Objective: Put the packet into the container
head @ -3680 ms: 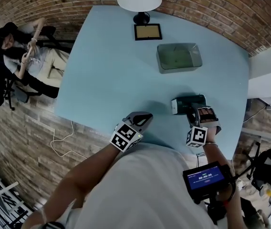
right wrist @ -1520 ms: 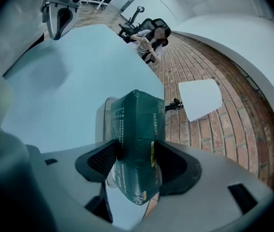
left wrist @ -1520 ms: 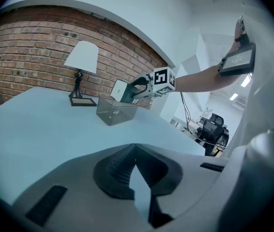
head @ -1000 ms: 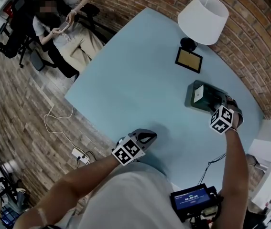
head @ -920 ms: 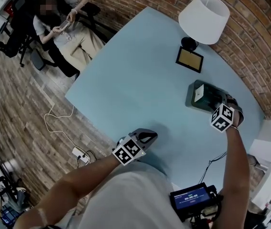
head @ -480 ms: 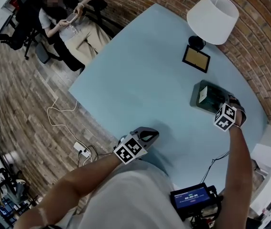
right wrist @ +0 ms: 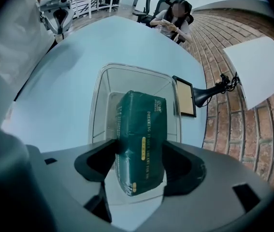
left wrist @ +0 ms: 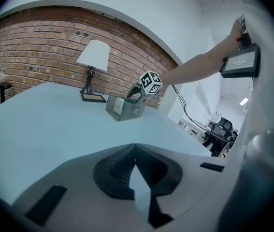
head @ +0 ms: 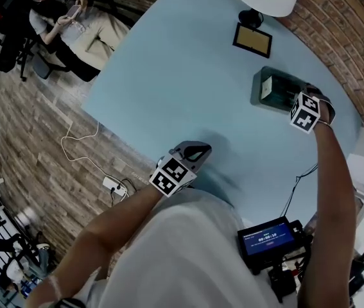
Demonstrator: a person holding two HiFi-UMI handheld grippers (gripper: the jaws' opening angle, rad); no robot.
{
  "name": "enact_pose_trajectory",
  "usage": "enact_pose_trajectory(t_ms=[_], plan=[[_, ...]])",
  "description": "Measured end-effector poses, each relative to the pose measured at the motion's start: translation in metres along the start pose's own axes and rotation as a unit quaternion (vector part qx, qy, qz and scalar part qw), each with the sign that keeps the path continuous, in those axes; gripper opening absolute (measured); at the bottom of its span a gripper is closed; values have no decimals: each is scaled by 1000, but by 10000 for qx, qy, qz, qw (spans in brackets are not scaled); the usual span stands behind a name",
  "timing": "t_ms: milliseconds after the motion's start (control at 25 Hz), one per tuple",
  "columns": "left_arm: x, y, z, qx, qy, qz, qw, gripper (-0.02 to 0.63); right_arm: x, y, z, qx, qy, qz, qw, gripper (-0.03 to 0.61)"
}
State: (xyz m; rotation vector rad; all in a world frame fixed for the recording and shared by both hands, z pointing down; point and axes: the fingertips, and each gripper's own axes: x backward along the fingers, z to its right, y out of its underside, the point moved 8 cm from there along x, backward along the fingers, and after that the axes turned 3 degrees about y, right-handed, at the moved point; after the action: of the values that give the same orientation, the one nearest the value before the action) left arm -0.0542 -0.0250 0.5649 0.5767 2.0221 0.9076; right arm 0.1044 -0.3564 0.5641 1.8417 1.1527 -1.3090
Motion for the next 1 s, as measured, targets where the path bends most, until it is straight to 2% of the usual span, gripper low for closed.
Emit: enact_pose_trajectory(t_ms=[120,400,560,600,680,720,880,1000], plan=[[-1,1,3,-26,77,-14,10000,10,9,3,-1,-51,155,-18,9999,282],[0,-2,8,-212,292,-37,9993,10,47,15,-6,-539,814,185,9951,274],[-1,-4,11,-389,474,-51,9981,10,73,21,-19,-1041,1237,385,9861,216],[-1,-5,13,-444,533,-68,9976,10,81,22,-25,-1193,1374,448,9823,188],[0,-6,15,-532,657,-96,9964,10,96,25,-38,-1521,1640,589,9729,78],[0,-8,16,-572,709,-105,9958,9,103,26,-45,-1687,1729,664,9681,58],[1,-15,15,-735,826,-133,9938,9,131,29,-71,-2378,1945,1033,9460,23],[-1,-23,16,-834,856,-127,9928,9,151,35,-92,-3117,2090,1395,9163,11]])
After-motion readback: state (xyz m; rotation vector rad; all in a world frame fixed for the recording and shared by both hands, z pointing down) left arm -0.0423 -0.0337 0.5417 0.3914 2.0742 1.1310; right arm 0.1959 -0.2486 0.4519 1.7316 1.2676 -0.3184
